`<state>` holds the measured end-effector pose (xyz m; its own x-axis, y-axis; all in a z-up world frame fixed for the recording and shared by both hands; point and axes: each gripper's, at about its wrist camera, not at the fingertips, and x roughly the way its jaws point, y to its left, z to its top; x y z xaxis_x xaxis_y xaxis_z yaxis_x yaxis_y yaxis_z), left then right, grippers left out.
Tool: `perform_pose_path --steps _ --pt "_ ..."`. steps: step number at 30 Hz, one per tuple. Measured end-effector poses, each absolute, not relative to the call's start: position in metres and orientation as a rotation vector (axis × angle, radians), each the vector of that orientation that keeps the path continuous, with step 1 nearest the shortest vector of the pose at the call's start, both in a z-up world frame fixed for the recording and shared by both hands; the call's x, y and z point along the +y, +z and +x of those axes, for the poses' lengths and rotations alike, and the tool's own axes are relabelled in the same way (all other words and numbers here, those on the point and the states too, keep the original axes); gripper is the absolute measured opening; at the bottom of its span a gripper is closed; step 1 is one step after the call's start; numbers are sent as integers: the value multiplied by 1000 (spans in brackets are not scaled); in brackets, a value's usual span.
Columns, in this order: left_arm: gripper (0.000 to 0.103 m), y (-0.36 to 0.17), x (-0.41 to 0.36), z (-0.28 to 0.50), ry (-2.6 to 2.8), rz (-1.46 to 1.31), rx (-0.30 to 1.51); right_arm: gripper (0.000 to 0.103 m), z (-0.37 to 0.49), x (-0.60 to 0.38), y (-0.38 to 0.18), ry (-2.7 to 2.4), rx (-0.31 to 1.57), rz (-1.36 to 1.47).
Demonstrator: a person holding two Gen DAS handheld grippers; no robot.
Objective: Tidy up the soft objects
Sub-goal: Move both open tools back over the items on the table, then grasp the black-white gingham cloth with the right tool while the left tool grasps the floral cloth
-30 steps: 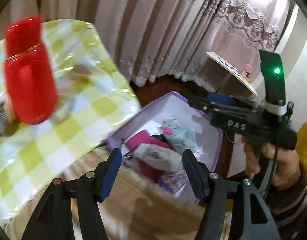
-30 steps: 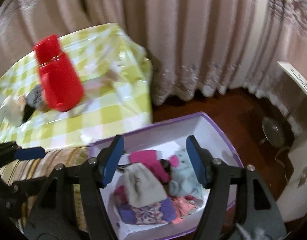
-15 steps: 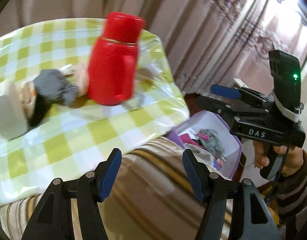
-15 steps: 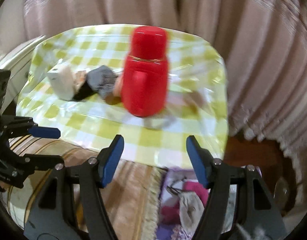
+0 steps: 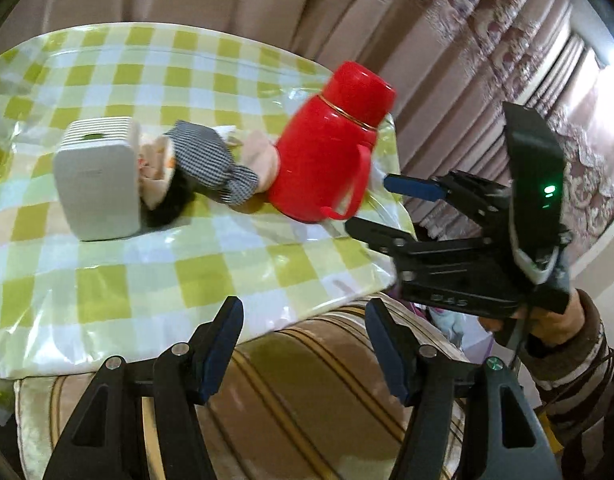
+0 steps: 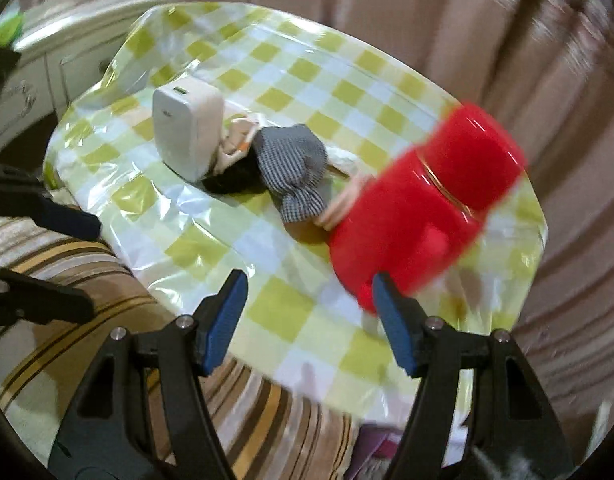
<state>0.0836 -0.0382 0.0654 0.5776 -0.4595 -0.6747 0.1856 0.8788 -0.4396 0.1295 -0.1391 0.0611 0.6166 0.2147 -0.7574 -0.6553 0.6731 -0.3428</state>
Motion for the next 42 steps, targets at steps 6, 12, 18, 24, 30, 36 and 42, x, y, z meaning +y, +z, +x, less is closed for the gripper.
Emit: perform_pose_path --steps 6,12,18,24,30,36,42 --pt "64 66 -11 85 -349 -389 879 68 158 -93 41 600 727 -786" --pt "64 81 16 92 -317 -385 881 68 194 -66 16 622 763 -824" --pt "64 107 56 116 -292 -416 880 68 214 -47 -5 635 772 -859" --pt "64 128 103 173 -252 -480 928 68 235 -39 -20 639 793 -853" --pt "64 112 132 260 -258 -521 1088 68 249 -32 -31 649 806 -847" --pt "64 73 130 336 -286 -537 1335 68 259 -31 -40 662 825 -819" --pt "64 32 102 369 -307 -478 1533 63 265 -28 -46 663 826 -801"
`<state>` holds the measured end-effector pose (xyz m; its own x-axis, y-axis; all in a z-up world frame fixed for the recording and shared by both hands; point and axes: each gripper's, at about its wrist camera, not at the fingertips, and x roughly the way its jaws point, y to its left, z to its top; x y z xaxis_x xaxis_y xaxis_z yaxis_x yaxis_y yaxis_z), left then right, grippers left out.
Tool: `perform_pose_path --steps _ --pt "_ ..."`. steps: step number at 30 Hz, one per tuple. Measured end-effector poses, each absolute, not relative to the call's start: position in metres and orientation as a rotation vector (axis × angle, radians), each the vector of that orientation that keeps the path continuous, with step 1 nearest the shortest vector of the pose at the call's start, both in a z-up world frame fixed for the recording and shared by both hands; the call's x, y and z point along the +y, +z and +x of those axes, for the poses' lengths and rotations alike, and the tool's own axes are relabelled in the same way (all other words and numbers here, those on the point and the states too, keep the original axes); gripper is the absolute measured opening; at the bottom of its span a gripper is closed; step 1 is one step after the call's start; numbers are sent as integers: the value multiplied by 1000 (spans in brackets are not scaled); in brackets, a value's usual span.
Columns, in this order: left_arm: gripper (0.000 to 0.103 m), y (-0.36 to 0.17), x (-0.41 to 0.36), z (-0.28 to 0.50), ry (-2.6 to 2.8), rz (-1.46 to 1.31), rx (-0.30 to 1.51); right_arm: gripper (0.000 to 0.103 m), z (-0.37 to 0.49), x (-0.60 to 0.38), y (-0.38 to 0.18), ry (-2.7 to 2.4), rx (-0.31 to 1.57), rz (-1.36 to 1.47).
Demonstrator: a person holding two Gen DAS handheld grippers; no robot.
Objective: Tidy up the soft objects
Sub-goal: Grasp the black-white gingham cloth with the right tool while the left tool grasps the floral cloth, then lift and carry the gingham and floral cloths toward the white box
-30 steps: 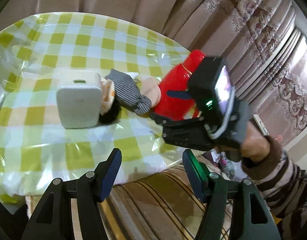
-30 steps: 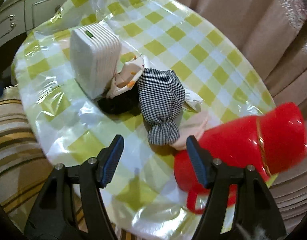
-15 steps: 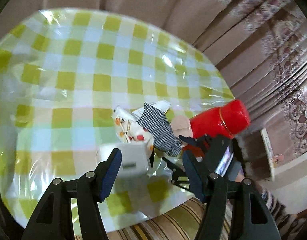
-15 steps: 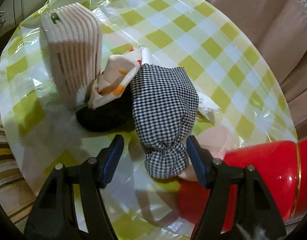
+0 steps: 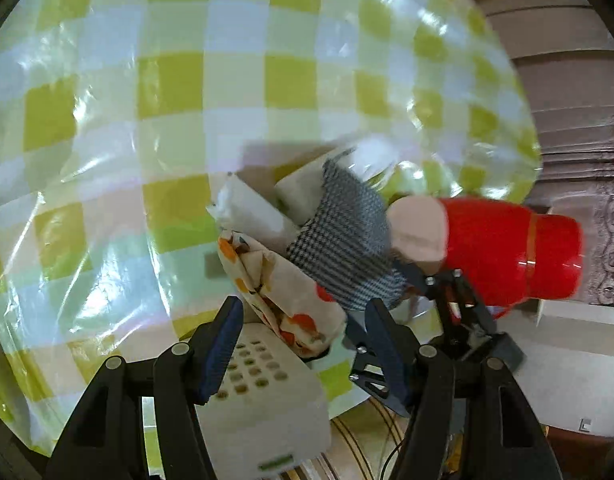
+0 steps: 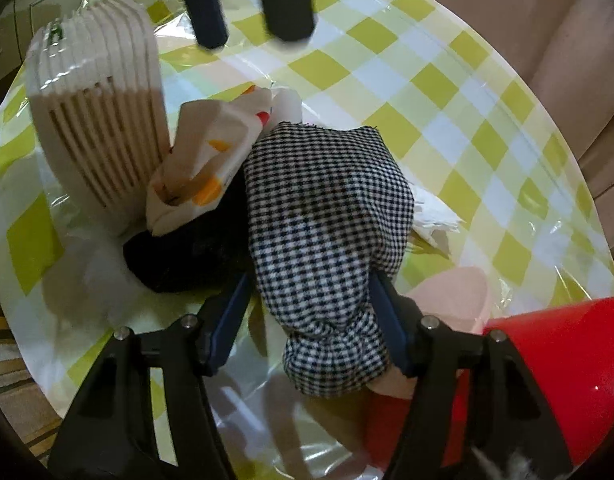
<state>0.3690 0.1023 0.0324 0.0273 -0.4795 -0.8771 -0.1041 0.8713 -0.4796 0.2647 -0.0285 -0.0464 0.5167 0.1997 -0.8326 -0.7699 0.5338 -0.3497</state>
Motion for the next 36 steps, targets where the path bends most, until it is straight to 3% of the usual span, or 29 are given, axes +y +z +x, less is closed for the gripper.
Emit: perform_pose_path --steps 5,10,13,21,36 --pt "64 8 91 381 -288 -467 1625 50 272 -28 -51 665 841 -784" --pt "64 -7 82 390 -267 -433 1688 28 276 -30 -52 661 848 -762" --pt "53 -16 81 395 -267 -424 1718 21 275 -30 -50 661 836 -751" --pt "16 -24 83 395 -276 -416 1715 15 278 -38 -37 651 813 -676" --pt "13 37 128 378 -255 -545 1459 15 265 -40 12 610 714 -581"
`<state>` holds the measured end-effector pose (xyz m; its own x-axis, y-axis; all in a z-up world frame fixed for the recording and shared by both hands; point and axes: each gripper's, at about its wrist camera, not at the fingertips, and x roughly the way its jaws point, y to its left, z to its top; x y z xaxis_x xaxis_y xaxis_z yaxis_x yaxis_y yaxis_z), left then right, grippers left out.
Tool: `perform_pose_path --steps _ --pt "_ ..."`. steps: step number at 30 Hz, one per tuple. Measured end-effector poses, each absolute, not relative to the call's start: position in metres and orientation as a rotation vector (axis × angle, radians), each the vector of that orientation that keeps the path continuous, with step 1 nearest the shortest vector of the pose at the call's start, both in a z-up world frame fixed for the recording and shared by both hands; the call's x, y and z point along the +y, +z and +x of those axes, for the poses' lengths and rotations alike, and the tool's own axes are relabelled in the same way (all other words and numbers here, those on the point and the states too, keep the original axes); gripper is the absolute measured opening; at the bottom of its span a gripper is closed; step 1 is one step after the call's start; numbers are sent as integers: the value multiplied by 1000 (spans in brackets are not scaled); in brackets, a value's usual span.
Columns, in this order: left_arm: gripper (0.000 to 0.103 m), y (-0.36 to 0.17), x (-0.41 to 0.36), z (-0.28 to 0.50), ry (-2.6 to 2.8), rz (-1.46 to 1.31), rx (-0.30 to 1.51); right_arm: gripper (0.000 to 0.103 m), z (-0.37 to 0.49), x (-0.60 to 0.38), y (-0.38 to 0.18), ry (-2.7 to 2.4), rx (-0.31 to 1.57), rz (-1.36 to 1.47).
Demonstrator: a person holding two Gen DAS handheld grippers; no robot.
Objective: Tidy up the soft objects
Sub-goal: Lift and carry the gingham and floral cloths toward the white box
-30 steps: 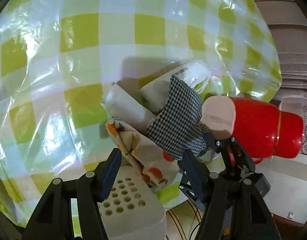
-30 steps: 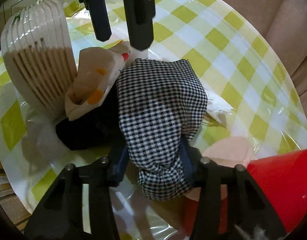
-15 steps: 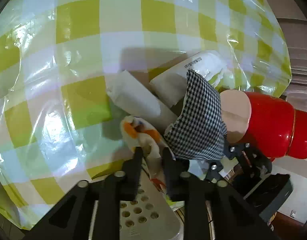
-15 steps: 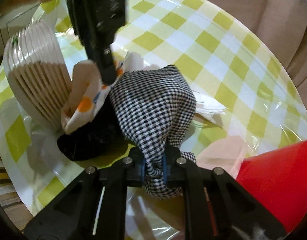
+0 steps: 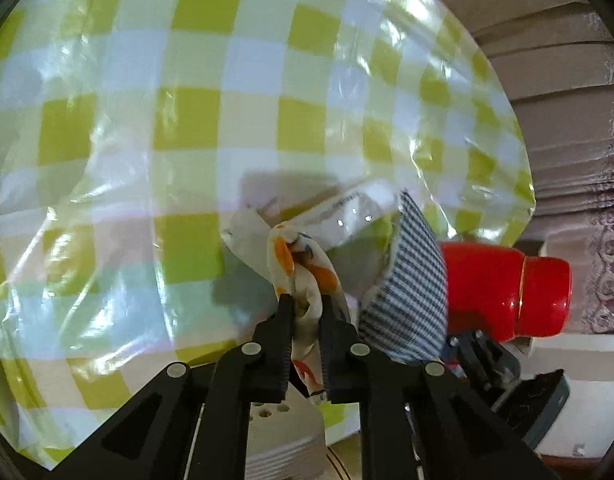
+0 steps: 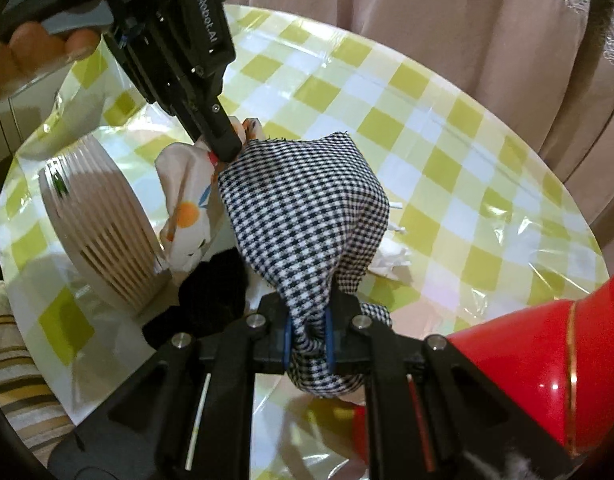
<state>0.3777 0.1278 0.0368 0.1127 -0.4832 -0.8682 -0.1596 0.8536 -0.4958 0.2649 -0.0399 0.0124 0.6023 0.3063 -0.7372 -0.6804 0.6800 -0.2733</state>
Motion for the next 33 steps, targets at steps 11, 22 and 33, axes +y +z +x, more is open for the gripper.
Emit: perform_pose_path --steps 11,22,33 --pt "13 89 140 340 -196 -547 1197 15 239 -61 52 604 685 -507" --pt "13 117 106 267 -219 -639 970 15 195 -104 83 579 713 -402" --pt "13 120 47 180 -277 -593 895 15 142 -161 80 531 778 -344"
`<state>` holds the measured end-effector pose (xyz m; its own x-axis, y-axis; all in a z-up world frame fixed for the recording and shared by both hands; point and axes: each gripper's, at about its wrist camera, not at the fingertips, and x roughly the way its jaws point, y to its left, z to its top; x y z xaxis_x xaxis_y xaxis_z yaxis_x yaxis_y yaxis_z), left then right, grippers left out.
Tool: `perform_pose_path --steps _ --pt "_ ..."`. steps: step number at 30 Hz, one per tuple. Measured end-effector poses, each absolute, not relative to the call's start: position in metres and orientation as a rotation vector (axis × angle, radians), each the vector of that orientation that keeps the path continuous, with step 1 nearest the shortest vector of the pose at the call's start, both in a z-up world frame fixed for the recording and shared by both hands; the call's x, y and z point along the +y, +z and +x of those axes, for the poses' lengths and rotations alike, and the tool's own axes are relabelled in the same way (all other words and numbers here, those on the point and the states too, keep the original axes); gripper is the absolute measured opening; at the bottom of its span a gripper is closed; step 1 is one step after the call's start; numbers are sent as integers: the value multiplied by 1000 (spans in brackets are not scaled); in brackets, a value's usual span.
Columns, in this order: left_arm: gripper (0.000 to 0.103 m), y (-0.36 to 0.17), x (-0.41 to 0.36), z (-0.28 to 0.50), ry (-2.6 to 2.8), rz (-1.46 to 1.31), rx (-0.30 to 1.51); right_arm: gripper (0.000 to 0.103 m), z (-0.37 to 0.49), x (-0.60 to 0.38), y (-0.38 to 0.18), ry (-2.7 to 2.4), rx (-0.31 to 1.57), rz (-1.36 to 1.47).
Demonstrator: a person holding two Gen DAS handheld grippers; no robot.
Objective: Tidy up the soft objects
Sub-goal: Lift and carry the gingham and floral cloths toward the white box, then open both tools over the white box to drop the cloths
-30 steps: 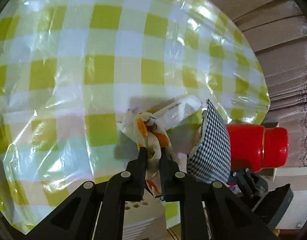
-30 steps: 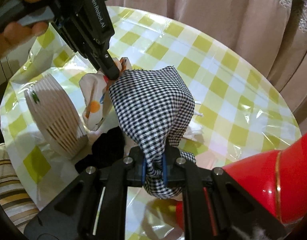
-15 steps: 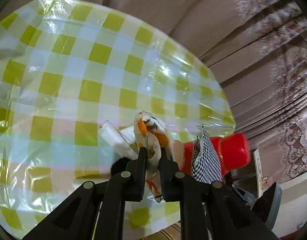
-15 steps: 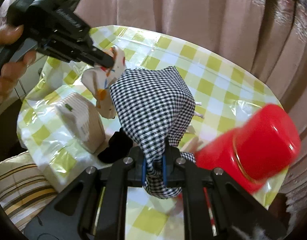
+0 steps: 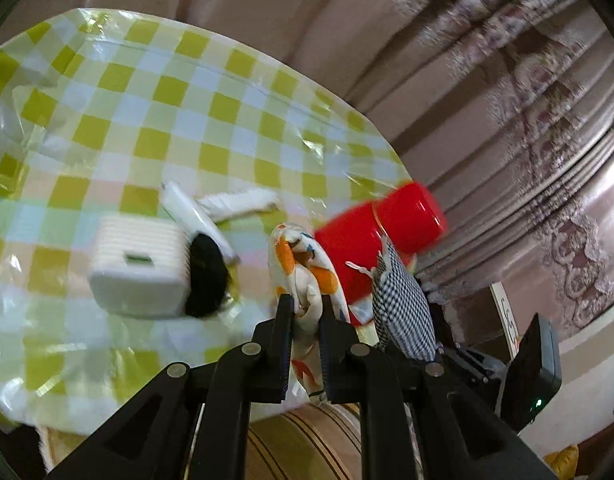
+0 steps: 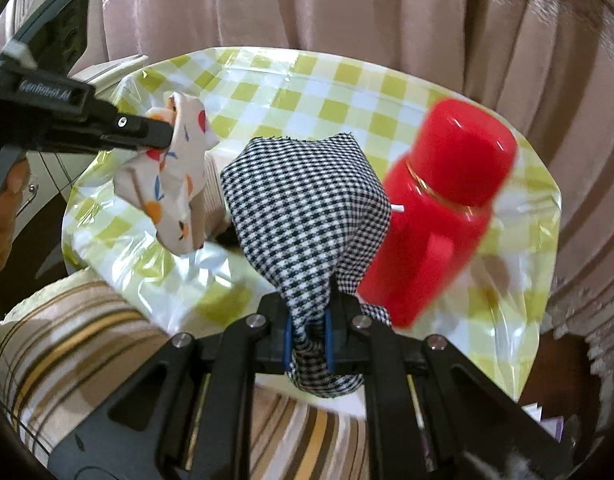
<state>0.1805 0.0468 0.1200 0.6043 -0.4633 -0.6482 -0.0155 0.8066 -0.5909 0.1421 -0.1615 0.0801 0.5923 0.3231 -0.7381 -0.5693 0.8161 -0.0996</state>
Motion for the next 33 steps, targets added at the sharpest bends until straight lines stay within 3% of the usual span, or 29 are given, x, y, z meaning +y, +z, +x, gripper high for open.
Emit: perform_pose_path --steps 17,33 --pt "13 72 -71 130 -449 -644 970 15 88 -293 63 297 861 -196" --pt "13 63 -209 133 -637 -476 1078 15 70 -398 56 94 890 -91"
